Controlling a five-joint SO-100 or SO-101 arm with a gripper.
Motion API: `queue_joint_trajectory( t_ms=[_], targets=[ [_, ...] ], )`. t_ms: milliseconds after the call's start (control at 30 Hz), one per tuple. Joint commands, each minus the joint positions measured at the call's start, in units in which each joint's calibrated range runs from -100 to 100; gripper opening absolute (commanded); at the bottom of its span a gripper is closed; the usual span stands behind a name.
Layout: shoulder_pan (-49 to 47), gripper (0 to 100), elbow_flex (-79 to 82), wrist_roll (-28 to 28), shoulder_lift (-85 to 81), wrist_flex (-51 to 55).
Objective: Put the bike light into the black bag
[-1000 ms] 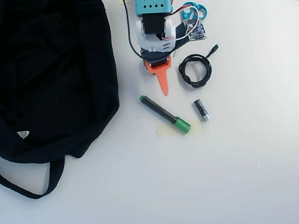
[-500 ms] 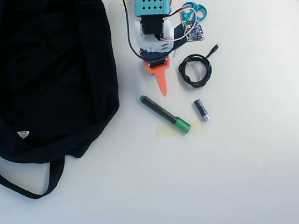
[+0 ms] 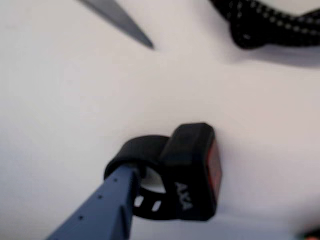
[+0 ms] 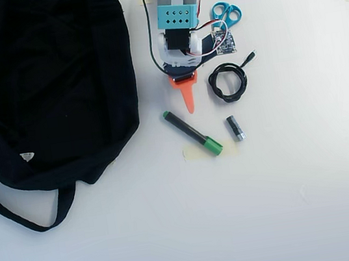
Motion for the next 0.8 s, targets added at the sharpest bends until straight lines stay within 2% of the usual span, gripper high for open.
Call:
queue_joint_trajectory(
  t_ms=[0,767],
  targets=[
    [0.08,54,-1.12,0.28,0.12,-0.63],
    [0.75,54,0.49,0.33,0.29,-0.63]
  ],
)
